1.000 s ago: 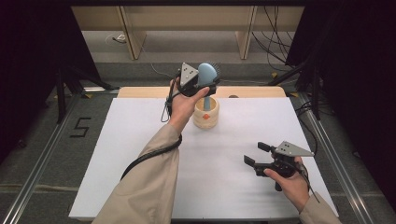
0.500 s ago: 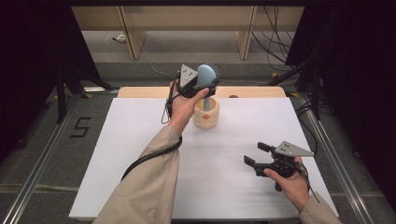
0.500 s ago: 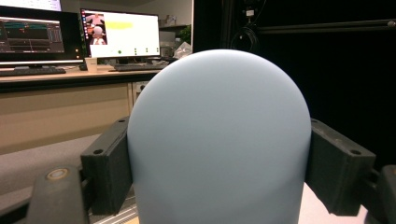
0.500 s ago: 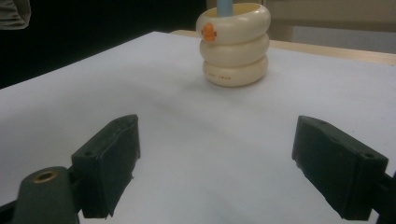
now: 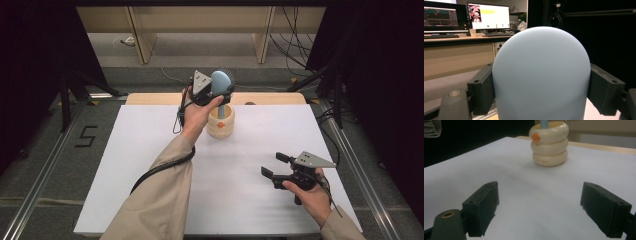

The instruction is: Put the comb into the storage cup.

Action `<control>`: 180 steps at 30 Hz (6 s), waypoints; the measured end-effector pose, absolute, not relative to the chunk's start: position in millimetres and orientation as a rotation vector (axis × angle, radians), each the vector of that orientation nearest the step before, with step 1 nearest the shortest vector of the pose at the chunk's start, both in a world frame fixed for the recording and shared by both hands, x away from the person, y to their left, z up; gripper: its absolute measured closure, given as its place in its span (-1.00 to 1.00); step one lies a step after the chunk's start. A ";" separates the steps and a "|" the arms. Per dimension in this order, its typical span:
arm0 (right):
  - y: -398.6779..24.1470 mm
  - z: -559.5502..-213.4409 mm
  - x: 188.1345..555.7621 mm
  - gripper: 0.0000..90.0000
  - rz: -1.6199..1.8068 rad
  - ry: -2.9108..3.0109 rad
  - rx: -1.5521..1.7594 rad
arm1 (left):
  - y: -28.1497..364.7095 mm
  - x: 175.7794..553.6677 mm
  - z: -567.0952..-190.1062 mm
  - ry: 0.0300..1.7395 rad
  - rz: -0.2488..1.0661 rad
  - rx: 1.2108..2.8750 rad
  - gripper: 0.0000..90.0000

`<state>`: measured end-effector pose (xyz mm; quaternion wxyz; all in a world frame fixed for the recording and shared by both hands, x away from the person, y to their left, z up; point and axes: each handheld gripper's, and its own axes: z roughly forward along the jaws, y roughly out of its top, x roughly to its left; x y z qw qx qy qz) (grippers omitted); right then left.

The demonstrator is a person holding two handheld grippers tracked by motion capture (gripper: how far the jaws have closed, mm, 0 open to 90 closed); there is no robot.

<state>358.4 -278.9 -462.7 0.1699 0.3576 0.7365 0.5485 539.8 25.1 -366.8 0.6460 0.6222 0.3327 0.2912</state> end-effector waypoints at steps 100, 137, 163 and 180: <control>-278.3 -463.3 358.5 -0.64 1.557 2.103 1.017 | 36.3 536.8 -404.1 0.894 0.596 1.402 -0.58; -278.1 -464.7 359.4 -0.64 1.548 2.112 1.022 | 45.3 528.6 -399.5 1.011 0.607 1.529 -1.00; -277.5 -465.6 359.9 -0.64 1.541 2.117 1.025 | 58.5 512.4 -389.7 0.991 0.628 1.540 -1.00; -277.3 -465.4 359.7 -0.64 1.541 2.115 1.027 | 68.9 502.7 -391.0 0.997 0.628 1.547 -1.00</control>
